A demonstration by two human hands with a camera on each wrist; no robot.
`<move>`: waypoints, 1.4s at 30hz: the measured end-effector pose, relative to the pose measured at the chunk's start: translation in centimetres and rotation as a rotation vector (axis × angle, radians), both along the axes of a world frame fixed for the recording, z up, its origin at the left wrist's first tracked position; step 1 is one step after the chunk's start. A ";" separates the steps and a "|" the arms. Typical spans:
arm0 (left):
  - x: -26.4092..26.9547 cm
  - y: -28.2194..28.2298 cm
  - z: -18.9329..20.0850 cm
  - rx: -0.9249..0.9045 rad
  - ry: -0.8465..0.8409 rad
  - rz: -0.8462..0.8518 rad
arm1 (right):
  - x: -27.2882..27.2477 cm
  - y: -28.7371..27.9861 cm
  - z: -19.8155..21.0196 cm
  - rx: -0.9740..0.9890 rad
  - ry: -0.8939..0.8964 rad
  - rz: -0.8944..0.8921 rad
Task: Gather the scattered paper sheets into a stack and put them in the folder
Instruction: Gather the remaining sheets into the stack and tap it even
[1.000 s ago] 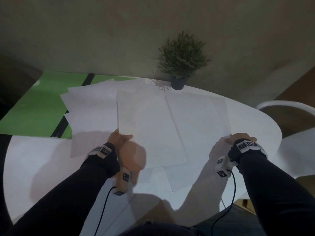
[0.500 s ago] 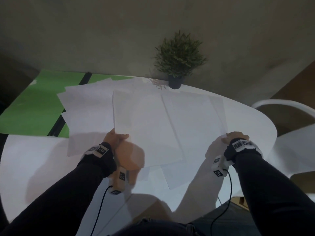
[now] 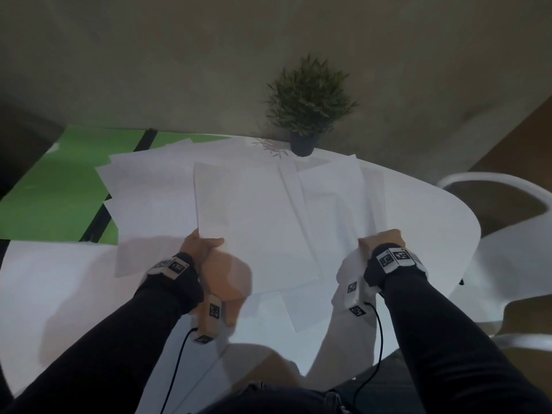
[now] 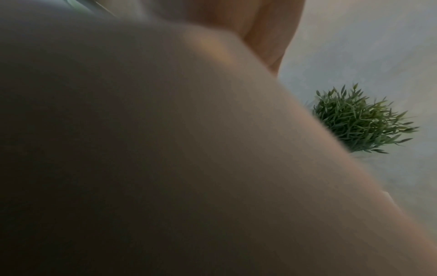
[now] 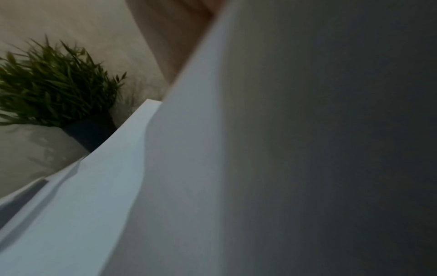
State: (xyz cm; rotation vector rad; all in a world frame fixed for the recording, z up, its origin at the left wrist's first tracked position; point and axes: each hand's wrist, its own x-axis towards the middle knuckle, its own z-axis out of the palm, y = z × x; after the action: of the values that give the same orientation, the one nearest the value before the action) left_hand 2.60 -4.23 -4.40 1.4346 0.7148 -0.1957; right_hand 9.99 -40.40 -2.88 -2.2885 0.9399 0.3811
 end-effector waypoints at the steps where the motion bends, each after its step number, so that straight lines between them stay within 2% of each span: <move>1: 0.0 0.0 0.0 -0.006 0.008 0.001 | 0.2 -0.1 0.1 0.011 0.045 0.039; 3: 0.0 0.2 -0.3 -0.013 0.018 0.015 | 0.0 0.4 0.6 -0.004 0.130 0.103; 5: 0.0 0.3 -0.5 -0.024 0.021 0.022 | -0.1 1.1 0.9 -0.140 0.187 0.116; 8: 0.0 0.3 -0.8 -0.012 0.028 0.019 | -0.6 2.5 1.6 -0.192 0.115 0.048; 11: 0.0 0.4 -0.9 -0.013 0.031 0.018 | -0.5 2.9 1.4 -0.140 0.059 0.042; 14: 0.0 0.4 -1.2 -0.007 0.022 0.019 | -0.5 2.4 1.2 -0.068 0.039 -0.038; 21: 0.1 0.5 -1.5 -0.013 0.014 0.023 | -1.0 2.6 1.0 -0.183 0.047 0.043; 24: 0.1 0.6 -1.7 -0.013 0.024 0.023 | -0.4 2.8 1.8 -0.040 0.009 0.016; 27: 0.1 0.8 -1.9 -0.007 0.023 0.022 | 0.5 2.3 3.4 0.093 -0.016 0.112; 29: 0.1 0.8 -2.0 0.002 0.025 0.011 | 1.1 2.2 5.4 0.090 -0.106 0.167; 32: 0.1 0.8 -2.1 0.014 0.026 0.003 | 1.9 3.3 9.3 -0.033 -0.334 0.343; 34: 0.0 0.9 -2.0 0.022 0.032 -0.004 | 2.0 4.5 12.6 -0.033 -0.519 0.417; 36: 0.0 1.0 -2.1 0.011 0.031 -0.009 | 1.6 5.7 16.1 0.050 -0.682 0.450; 39: -0.1 1.4 -2.5 0.036 0.052 -0.024 | -0.1 7.5 21.0 0.274 -0.856 0.537; 40: -0.1 1.6 -2.6 0.039 0.062 -0.037 | -1.0 8.2 22.5 0.409 -0.897 0.590; 42: -0.1 1.8 -3.1 0.042 0.059 -0.031 | -2.2 9.1 24.6 0.815 -0.974 0.669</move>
State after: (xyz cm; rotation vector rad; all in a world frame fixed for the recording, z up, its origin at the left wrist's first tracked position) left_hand 2.47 -2.40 -7.45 1.4857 0.7483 -0.2494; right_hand 7.78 -31.33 21.68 -1.5984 -0.4306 -0.1105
